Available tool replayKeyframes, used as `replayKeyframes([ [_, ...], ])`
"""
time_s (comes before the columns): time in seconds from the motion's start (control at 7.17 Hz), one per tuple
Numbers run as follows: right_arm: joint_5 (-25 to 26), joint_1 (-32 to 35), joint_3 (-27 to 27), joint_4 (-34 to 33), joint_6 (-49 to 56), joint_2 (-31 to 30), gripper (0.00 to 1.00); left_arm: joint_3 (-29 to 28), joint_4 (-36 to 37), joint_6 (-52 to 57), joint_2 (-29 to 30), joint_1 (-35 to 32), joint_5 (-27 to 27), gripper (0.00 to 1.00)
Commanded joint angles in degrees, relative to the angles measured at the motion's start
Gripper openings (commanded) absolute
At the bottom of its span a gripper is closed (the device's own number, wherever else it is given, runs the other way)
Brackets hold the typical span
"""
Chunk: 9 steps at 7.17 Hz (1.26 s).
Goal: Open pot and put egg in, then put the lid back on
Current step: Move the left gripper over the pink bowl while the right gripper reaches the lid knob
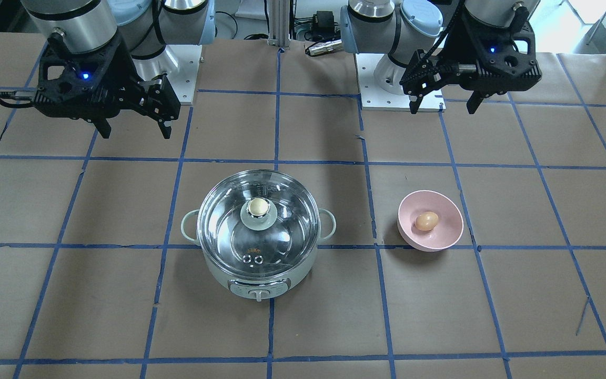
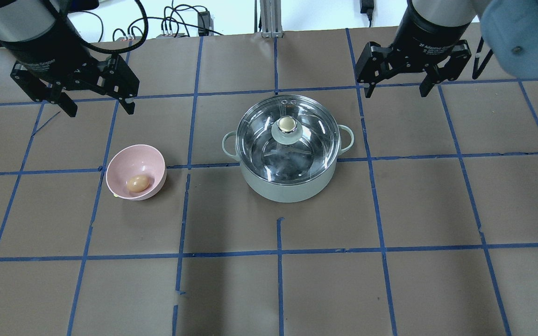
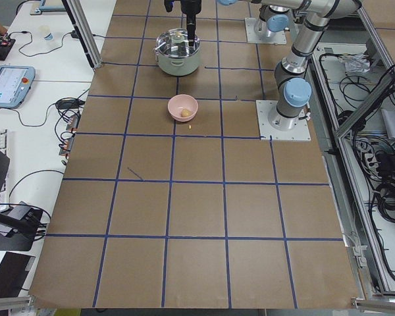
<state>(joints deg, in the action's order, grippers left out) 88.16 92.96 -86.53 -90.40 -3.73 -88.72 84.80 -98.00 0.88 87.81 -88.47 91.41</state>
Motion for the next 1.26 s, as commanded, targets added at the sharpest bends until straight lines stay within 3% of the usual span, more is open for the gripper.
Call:
replayKeyframes([
  [0.0, 0.0, 0.0, 0.0, 0.3, -0.2, 0.0, 0.99, 0.0, 0.0, 0.5, -0.2, 0.0, 0.0, 1.00],
  [0.28, 0.1, 0.1, 0.0, 0.2, 0.6, 0.3, 0.99, 0.3, -0.5, 2.3, -0.2, 0.0, 0.0, 1.00],
  [0.7, 0.9, 0.9, 0.4, -0.4, 0.0, 2.0, 0.99, 7.6, 3.3, 14.7, 0.1, 1.7, 0.1, 1.00],
  [1.12, 0.2, 10.6, 4.3, -7.8, -5.4, 12.7, 0.98, 11.0, 7.4, 24.3, 1.1, 4.4, -0.2, 1.00],
])
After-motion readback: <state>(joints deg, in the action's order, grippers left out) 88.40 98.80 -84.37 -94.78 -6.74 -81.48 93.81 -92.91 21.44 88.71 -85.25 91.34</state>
